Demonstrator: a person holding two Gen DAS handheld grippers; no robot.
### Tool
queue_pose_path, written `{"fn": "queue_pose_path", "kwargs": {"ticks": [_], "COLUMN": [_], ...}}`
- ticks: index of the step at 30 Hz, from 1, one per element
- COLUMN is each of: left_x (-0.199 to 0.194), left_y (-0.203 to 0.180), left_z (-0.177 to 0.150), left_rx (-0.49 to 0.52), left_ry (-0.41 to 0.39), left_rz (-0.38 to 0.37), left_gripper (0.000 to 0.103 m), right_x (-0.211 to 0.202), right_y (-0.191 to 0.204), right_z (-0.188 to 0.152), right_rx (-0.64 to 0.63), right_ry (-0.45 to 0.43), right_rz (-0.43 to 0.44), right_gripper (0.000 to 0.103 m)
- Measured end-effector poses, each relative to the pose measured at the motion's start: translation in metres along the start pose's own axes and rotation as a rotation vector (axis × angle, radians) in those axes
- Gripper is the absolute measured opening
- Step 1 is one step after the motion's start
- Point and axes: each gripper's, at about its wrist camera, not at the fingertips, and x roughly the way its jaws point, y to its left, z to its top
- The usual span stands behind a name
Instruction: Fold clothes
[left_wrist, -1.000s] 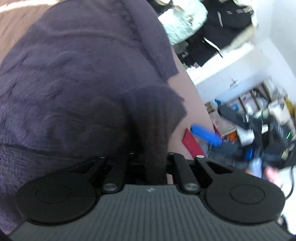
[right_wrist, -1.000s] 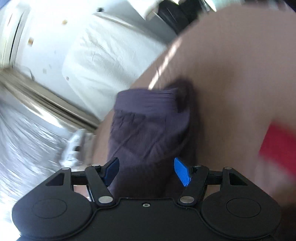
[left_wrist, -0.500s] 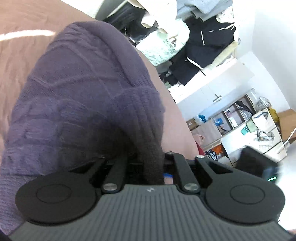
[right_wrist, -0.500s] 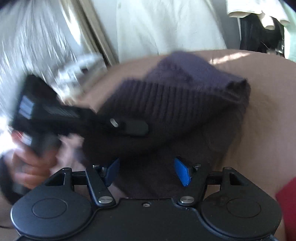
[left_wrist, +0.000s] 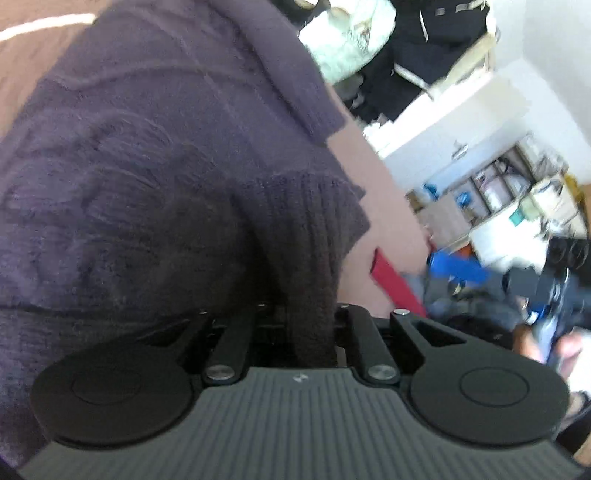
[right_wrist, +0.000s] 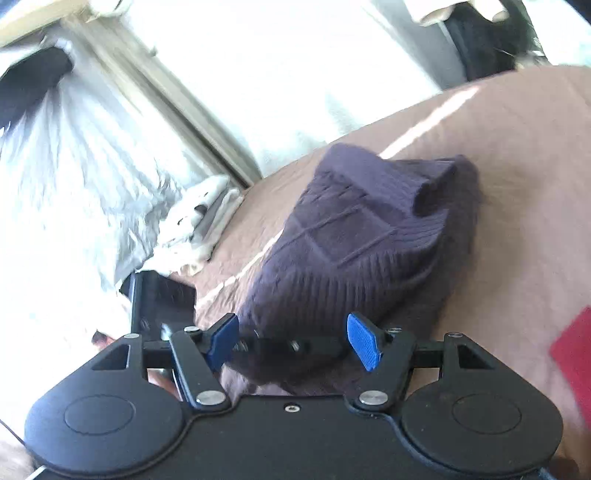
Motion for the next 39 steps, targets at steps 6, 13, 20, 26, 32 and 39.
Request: {"fn": "queue_pose_path", "kwargs": {"ticks": [6,13,20,26,32,39], "left_x": [0.007,0.012,0.002,-0.002,-0.081,-0.099], "left_y": [-0.022,-0.049,-0.067,-0.068,-0.034,0.017], "left_z": [-0.001,-0.004,-0.010,0.010,0.032,0.044], "left_rx": [0.032,0.167,0.249,0.209,0.131,-0.011], "left_ry": [0.022,0.045,0.064,0.067,-0.104,-0.184], "left_rz": [0.030,0.050,0.048,-0.003,-0.019,0.275], "left_gripper": [0.009,0.013,0.017,0.027,0.061,0.067], "right_x": [0.016,0.028,0.071,0.093,0.057,0.045], "right_y": [-0.019,-0.034,-0.039,-0.073,-0.092,-0.073], "right_z": [0.038,0.069,0.095,0.138,0.129,0.049], "right_rx": [-0.011,-0.038,-0.247,-0.175,0.023,0.195], "right_ry": [-0.039,-0.008,0.123,-0.003,-0.094,0.266], "right_rz": [-0.204,-0.333,-0.447,-0.616,-0.595,-0.346], "right_gripper": [0.071,0.071,0.071,0.055,0.057,0.062]}}
